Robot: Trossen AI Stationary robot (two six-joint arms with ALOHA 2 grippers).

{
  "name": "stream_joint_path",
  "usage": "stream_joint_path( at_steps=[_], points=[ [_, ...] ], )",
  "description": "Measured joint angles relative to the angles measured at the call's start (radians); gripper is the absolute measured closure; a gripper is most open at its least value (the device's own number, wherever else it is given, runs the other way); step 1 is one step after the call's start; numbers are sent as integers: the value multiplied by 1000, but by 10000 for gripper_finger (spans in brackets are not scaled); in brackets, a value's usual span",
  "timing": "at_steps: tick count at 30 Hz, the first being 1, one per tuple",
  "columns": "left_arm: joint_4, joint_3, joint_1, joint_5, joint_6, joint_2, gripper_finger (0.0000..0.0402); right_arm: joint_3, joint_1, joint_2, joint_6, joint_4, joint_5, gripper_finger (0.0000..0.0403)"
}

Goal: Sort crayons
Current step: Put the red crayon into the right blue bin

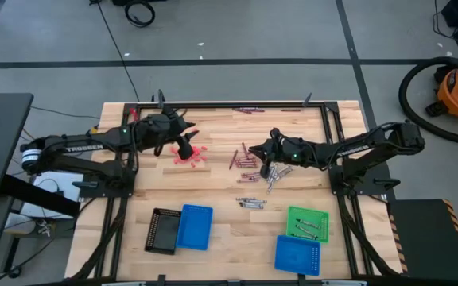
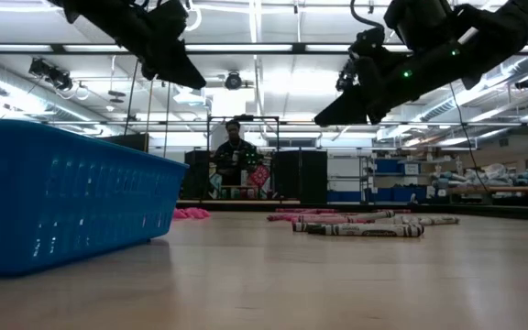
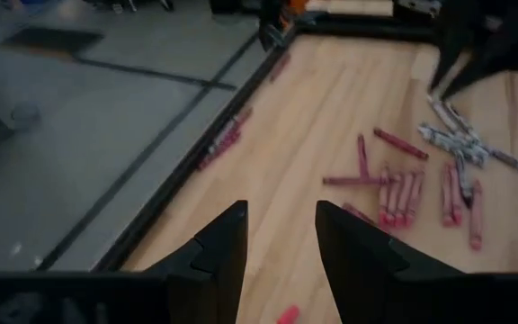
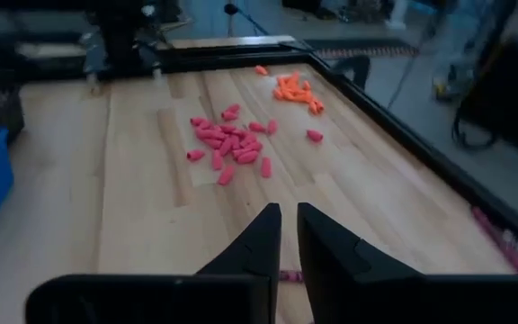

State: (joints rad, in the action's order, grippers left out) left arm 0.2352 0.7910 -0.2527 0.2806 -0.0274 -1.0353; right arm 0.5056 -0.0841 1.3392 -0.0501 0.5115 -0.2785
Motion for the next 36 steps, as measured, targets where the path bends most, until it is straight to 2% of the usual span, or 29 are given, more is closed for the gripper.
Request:
stream_joint_path(
  at_steps=[4,6,12,18,25,31,36],
  points=[
    [160,68,0,-56,84,-65,259,0,1,1,-30,-34,34,351],
    [201,94,4,-71,110,-95,259,1,9,1,-24,-72,15,351],
    [211,101,26,-92,61,-171,259,51,26,20,-23,-257,-37,350],
    [178,97,51,-79,21,-213,259,164,10,151,-51,-352,-50,332],
    [-156,-45,111,-34,-67,-207,259,325,-37,315,-80,-425,-124,301],
    [-193,-85,111,-20,-89,-207,259,398,-76,412,-139,-480,-124,295],
    [-356,-154,130,-13,-134,-187,259,413,-87,444,-161,-478,-94,295]
  ],
)
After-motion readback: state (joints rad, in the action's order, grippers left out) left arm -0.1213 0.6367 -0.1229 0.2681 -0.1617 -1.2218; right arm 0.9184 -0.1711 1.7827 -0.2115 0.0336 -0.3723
